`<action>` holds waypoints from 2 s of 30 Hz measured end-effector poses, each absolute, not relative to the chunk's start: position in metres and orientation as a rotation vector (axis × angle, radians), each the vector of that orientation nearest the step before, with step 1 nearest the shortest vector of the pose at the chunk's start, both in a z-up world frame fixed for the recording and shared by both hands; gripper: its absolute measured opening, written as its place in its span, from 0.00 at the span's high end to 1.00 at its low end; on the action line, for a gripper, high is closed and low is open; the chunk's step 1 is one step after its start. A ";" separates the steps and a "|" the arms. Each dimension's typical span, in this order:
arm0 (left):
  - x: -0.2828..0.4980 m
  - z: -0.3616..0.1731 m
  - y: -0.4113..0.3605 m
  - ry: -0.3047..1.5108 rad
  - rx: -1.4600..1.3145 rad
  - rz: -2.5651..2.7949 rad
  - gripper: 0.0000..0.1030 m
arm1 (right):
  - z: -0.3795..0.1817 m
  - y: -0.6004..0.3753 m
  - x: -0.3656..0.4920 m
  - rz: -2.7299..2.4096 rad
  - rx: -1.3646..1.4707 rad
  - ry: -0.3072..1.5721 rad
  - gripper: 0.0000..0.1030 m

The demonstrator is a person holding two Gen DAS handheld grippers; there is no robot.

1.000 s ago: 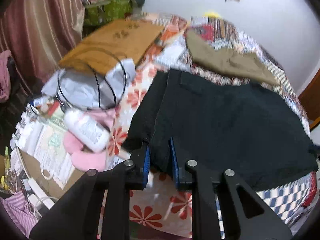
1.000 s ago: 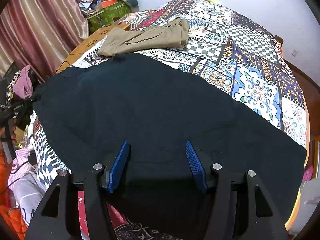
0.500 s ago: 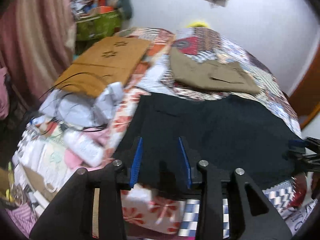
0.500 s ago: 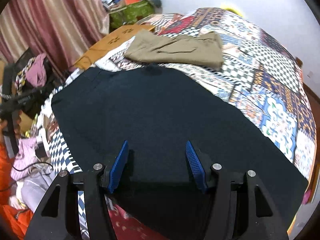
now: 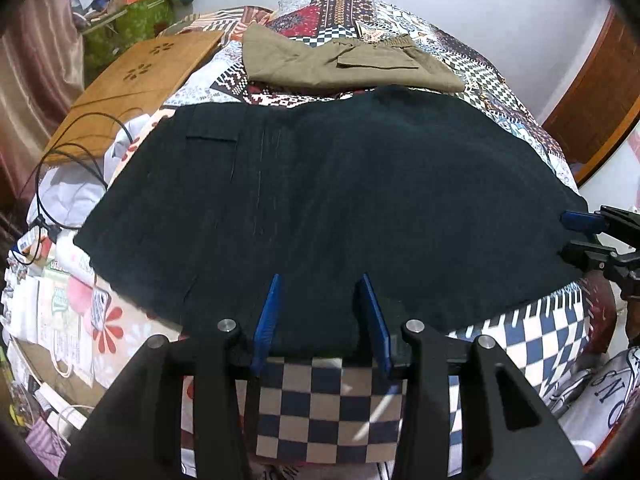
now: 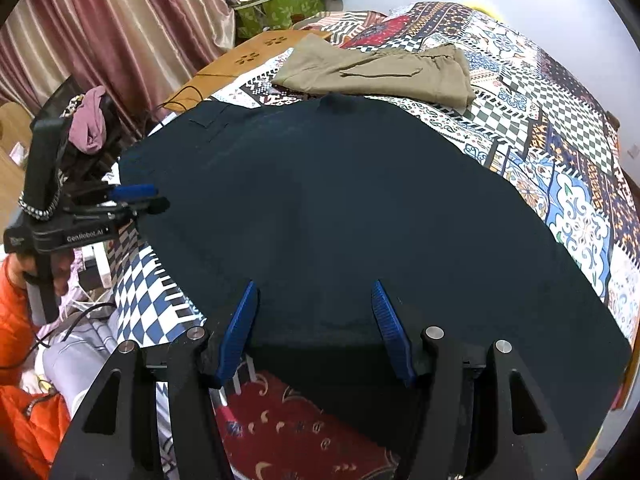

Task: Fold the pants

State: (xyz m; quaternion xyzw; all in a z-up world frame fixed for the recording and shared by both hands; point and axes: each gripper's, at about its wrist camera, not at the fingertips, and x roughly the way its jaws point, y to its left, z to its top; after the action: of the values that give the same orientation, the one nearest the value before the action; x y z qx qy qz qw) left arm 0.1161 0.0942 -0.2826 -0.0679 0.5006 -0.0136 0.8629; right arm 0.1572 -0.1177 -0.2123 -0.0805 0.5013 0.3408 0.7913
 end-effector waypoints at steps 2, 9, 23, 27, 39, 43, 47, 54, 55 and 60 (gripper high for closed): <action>0.112 -0.281 0.091 1.048 -0.117 -0.027 0.59 | -0.212 -0.120 0.157 0.733 -0.155 1.078 0.46; 0.115 -0.275 0.084 1.045 -0.061 0.000 0.59 | -0.208 -0.130 0.155 0.724 -0.109 1.067 0.46; 0.170 -0.194 0.024 0.847 0.012 -0.139 0.52 | -0.166 -0.245 0.158 0.400 0.050 0.926 0.46; 0.192 -0.177 -0.018 0.795 0.048 -0.231 0.48 | -0.157 -0.294 0.143 0.273 0.115 0.891 0.46; 0.219 -0.208 -0.162 0.881 0.217 -0.502 0.44 | -0.209 -0.382 0.085 0.043 0.379 0.991 0.46; 0.217 -0.232 -0.182 0.963 0.258 -0.526 0.44 | -0.226 -0.389 0.074 0.055 0.463 1.013 0.46; 0.214 -0.249 -0.190 1.014 0.276 -0.527 0.44 | -0.238 -0.390 0.074 0.078 0.544 1.041 0.46; 0.213 -0.263 -0.190 1.044 0.287 -0.488 0.39 | -0.265 -0.400 0.078 0.139 0.691 1.061 0.43; 0.214 -0.263 -0.189 1.043 0.287 -0.485 0.37 | -0.267 -0.401 0.079 0.146 0.710 1.056 0.39; 0.215 -0.266 -0.190 1.041 0.283 -0.476 0.33 | -0.267 -0.406 0.083 0.158 0.758 1.032 0.36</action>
State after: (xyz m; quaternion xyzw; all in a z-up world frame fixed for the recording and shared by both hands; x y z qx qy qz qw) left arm 0.2153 -0.1900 -0.2659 0.1337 0.4910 -0.2244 0.8311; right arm 0.0827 -0.4057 -0.2675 0.3534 0.4808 0.0736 0.7991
